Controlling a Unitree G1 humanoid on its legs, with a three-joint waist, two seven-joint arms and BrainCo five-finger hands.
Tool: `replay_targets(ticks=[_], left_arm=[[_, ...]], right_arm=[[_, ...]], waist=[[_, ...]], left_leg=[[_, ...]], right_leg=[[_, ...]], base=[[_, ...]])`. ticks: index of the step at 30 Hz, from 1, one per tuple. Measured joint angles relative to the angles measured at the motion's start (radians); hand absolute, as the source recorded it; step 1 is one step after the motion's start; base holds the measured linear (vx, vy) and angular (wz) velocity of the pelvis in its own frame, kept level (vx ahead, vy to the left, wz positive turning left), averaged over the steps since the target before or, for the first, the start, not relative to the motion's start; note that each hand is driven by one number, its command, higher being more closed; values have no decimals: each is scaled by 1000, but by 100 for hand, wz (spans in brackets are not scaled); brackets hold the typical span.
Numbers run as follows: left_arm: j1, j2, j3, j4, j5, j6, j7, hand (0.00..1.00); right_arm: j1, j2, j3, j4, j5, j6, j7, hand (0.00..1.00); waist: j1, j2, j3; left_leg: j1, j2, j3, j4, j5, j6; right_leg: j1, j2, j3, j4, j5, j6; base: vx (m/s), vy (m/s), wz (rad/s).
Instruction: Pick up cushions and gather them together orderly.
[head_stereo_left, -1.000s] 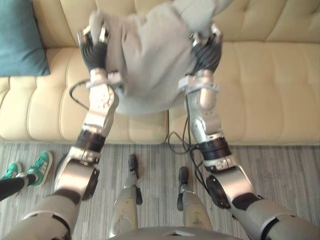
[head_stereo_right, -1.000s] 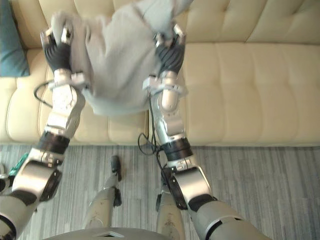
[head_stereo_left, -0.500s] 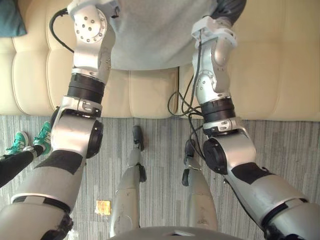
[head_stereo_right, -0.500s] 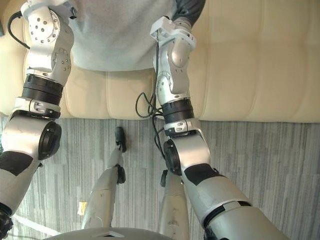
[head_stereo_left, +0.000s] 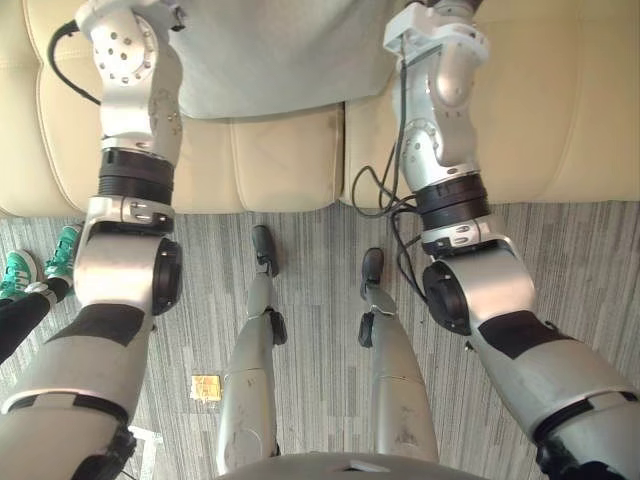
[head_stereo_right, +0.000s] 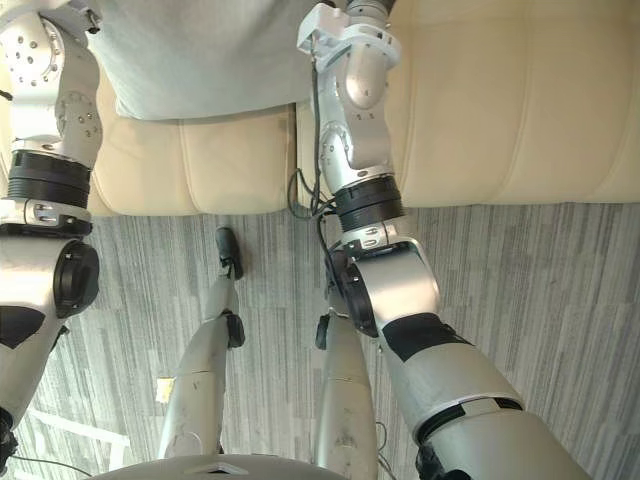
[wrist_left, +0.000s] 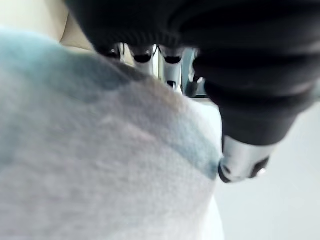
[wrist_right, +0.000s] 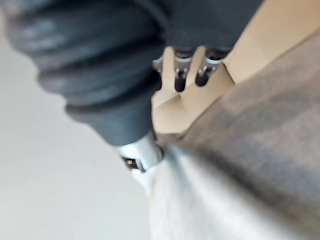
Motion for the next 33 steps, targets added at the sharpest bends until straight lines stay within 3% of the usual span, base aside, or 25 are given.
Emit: replay_targets(ticks=[7, 9, 10, 11, 14, 17, 20, 23, 28, 33], left_arm=[[153, 205, 76, 0, -12, 0, -69, 0], [243, 231, 124, -11, -31, -2, -86, 0], [331, 237, 168, -44, -55, -7, -93, 0], [413, 237, 206, -85, -75, -14, -99, 0], [657, 224, 263, -195, -93, -30, -122, 0], [925, 81, 258, -337, -91, -60, -152, 0], [1195, -128, 216, -371, -91, -59, -225, 0], [1374, -259, 108, -315, -90, -52, -300, 0], [1499, -383, 62, -53, -28, -14, -377, 0], [1511, -428, 106, 130, 15, 22, -398, 0]], right_arm=[[14, -202, -12, -12, 11, 0, 6, 0], [72, -239, -9, -97, 14, -1, 17, 0], [134, -259, -5, -160, 19, -2, 35, 0], [202, -278, -3, -224, 23, -5, 46, 0], [434, -311, -17, -384, 22, -20, 78, 0], [746, -268, -21, -494, 7, -22, 127, 0], [1052, -124, -14, -522, -43, -12, 225, 0], [1267, -6, 12, -463, -127, 8, 296, 0], [1464, 134, 23, -168, -275, 55, 360, 0], [1480, 185, -12, 95, -356, 103, 360, 0]], waist=[[-22, -11, 7], [-24, -12, 7], [-23, -12, 7], [-26, -12, 7], [-46, -13, 7], [-41, -14, 6], [-34, -23, 0], [-19, -48, -37], [-14, -79, -179], [-13, -86, -260]], left_leg=[[12, 6, 33, 0, -1, -1], [44, 12, 44, -1, -24, -26], [77, 18, 52, -2, -72, -9], [100, 20, 61, -3, -85, 12], [154, 18, 63, -6, -106, 29], [229, 16, 61, -1, -111, 37], [330, 15, 56, -1, -128, 32], [438, 16, 60, -1, -163, 28], [605, 15, 77, 0, -211, 23], [712, 12, 98, -1, -247, 18]], right_leg=[[-3, 6, 26, -4, 29, 12], [16, 13, 42, -2, 29, 13], [38, 22, 51, -2, 26, 16], [56, 24, 57, -2, 23, 18], [111, 23, 62, -4, 9, 21], [188, 20, 60, 1, -23, 20], [288, 21, 46, 20, -68, 14], [388, 21, 45, 31, -106, 10], [573, 22, 41, -38, -122, 11], [699, 22, 52, -114, -114, 6]], base=[[-57, -111, -9], [-53, -157, -25], [-38, -135, -34], [-35, -174, -27], [5, -155, -2], [50, -147, 12], [79, -151, 14], [68, -110, 1], [111, -35, -6], [57, 21, -11]])
